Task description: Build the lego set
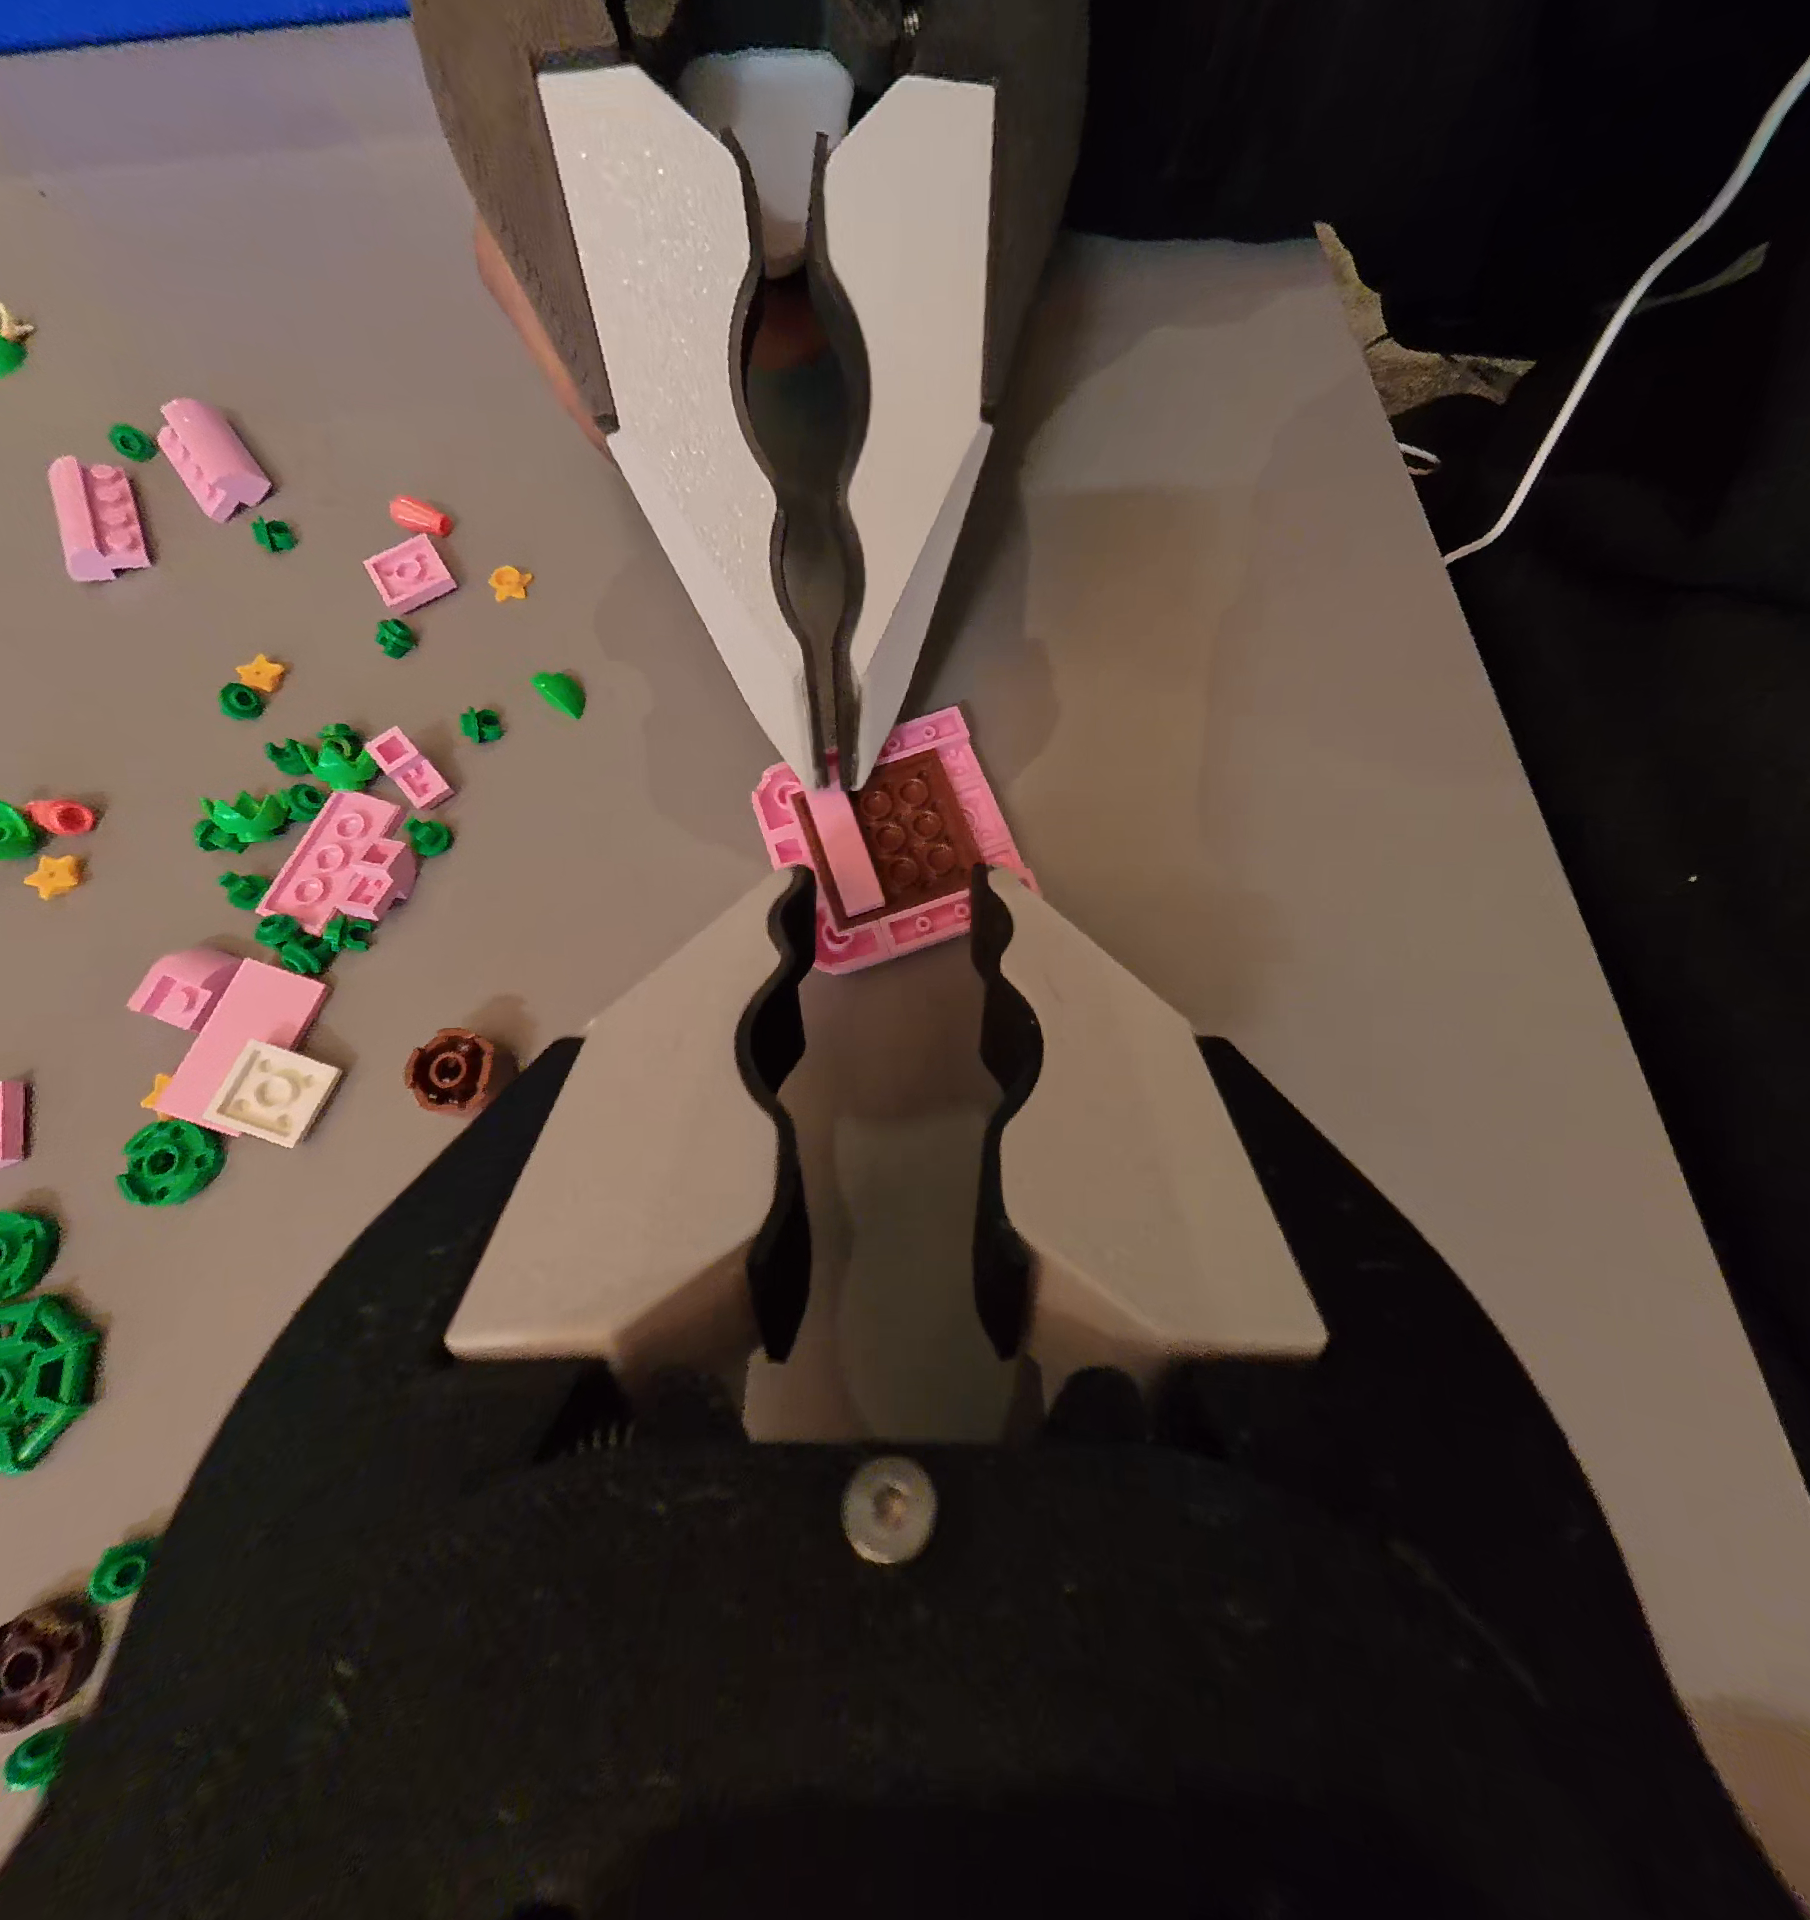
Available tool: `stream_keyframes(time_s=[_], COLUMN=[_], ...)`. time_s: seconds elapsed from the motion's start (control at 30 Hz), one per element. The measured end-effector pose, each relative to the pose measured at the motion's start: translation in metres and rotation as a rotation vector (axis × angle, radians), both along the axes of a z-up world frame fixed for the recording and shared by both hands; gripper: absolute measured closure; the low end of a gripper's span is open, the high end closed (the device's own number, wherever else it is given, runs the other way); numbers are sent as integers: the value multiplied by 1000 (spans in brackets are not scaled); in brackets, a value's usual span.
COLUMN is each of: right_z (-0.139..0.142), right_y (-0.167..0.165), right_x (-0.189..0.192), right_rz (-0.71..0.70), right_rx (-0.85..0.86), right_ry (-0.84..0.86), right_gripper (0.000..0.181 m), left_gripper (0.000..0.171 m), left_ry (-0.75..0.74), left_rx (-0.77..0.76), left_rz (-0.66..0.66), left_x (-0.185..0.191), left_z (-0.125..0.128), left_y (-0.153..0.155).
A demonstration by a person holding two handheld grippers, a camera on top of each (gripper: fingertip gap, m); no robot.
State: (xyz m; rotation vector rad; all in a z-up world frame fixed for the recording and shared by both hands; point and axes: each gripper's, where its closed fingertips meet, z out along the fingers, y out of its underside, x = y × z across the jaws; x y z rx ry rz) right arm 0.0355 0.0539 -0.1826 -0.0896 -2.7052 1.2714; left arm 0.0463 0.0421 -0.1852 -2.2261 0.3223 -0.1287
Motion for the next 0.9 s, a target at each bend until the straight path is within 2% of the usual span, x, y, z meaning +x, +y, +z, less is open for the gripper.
stream_keyframes(time_s=[0.9], right_z=[-2], right_y=[-2], right_x=[2], right_rz=[6], right_rx=[7], right_ry=[-7], right_gripper=[179], left_gripper=[151], left_ry=[7], left_rx=[-18], left_rz=[-24], left_x=[4], left_z=[-3], left_y=[-1])
